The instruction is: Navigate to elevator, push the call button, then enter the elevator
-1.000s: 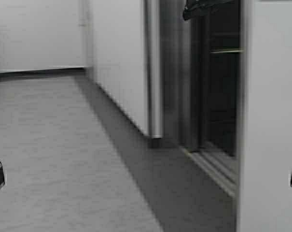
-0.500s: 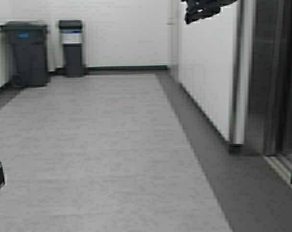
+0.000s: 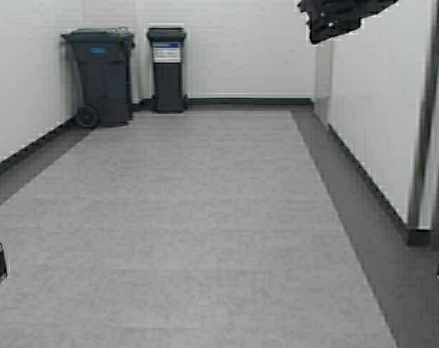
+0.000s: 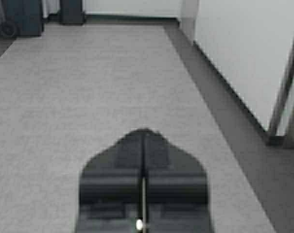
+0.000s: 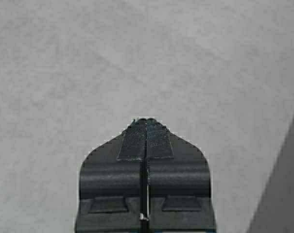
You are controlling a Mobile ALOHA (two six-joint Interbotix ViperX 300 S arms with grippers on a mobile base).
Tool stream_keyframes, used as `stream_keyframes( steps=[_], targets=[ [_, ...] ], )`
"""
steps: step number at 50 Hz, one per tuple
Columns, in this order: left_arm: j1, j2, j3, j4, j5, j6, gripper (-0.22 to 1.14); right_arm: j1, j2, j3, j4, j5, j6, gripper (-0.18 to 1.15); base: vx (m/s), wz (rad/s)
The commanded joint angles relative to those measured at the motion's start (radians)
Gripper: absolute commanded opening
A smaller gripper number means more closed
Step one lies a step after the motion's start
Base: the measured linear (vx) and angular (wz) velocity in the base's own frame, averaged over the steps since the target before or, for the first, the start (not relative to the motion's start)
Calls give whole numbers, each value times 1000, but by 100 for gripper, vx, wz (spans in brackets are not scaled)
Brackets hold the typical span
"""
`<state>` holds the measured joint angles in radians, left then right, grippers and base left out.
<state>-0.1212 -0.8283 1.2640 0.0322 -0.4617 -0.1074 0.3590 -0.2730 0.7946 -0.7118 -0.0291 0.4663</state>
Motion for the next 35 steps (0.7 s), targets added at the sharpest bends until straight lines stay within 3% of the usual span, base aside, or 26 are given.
stream_keyframes(
  steps=[1,13,25,35],
  targets=[
    [0,17,-32,3,-6,0,3,-3,-11,-15,0,-9,-2,6,30,19],
    [8,37,-84,3,-6,5,3,-3,-28,-25,0,-8,3,6,35,14],
    [12,80,-115,3,-12,109,3,-3,-31,-28,0,-9,3,6,38,9],
    [12,72,-98,6,-34,75,3,-3,-35,-20,2,-9,5,6,41,12]
  ],
)
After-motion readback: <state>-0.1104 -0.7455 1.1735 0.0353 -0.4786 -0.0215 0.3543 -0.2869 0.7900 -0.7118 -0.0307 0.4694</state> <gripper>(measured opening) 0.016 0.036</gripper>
